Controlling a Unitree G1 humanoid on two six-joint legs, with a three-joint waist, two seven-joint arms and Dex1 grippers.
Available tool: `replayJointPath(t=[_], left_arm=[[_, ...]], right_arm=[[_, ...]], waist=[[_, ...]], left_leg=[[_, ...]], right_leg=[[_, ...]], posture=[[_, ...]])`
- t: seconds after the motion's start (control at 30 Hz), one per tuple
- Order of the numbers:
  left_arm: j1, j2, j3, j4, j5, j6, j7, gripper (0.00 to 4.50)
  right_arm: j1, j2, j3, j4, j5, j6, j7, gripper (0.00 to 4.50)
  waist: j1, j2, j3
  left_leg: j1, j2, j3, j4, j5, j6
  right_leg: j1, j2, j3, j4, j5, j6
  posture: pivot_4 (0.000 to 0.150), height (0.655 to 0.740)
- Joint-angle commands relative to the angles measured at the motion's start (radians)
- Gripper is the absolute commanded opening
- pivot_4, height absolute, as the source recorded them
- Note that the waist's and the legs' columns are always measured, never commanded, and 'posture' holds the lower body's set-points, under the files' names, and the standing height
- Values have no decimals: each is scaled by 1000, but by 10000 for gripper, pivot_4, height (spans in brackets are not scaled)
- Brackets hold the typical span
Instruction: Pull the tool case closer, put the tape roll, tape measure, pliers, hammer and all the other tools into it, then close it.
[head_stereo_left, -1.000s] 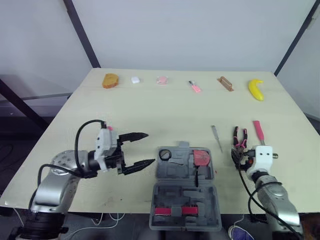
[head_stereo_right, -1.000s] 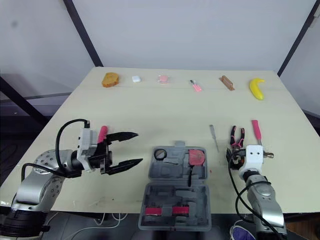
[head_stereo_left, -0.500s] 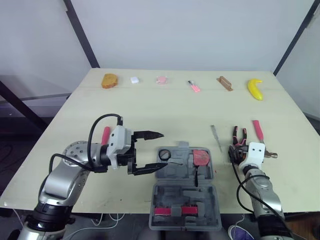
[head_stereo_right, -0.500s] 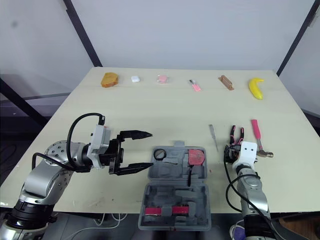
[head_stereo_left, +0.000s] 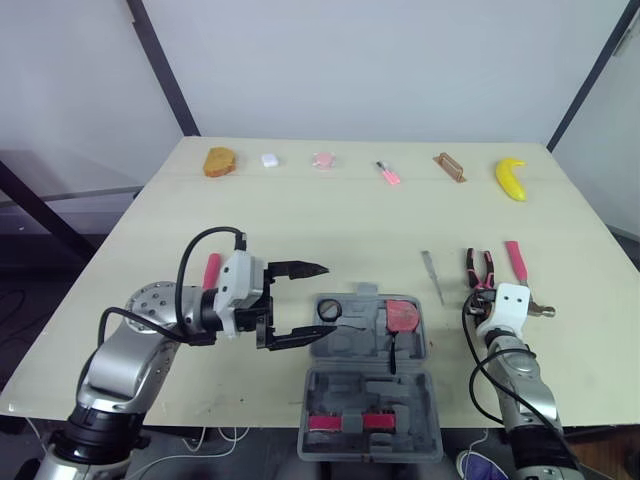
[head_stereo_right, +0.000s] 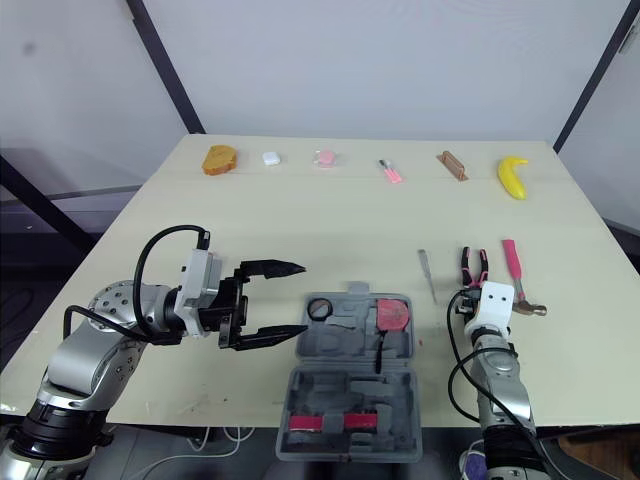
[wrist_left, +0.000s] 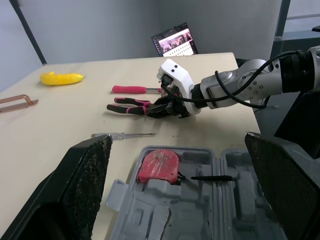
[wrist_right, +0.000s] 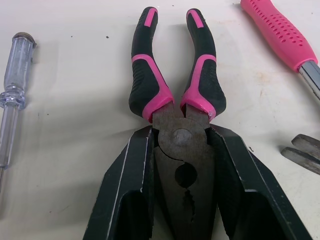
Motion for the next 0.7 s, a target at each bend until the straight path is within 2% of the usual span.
replayJointPath(t=[0.03, 0.2, 0.4, 0.7], left_arm=[[-6, 13, 29, -19, -22, -3, -9, 45000], [-8, 12, 41, -10, -33, -6, -16, 45000], [46, 39, 96, -22, -88, 4, -61, 45000], [127, 95, 191, 102, -104, -88, -245, 45000]], right_arm=[[46, -47, 27, -70, -14, 18, 65, 10265], [73, -102, 26, -183, 18, 55, 143, 10265], [109, -224, 46, -365, 95, 130, 340, 10265], [49, -511, 195, -542, 193, 239, 767, 10265]], waist=[[3, 0, 0], [2, 1, 1], [-2, 4, 3], [3, 4, 3]], left_leg=[[0, 0, 0, 0, 0, 0], [0, 0, 0, 0, 0, 0], [-1, 0, 1, 0, 0, 0], [-1, 0, 0, 0, 0, 0]], right_leg=[[0, 0, 0, 0, 0, 0], [0, 0, 0, 0, 0, 0], [0, 0, 1, 0, 0, 0], [0, 1, 0, -1, 0, 0]], posture=[[1500, 7400], [1500, 7400], [1500, 7400], [1500, 7400]])
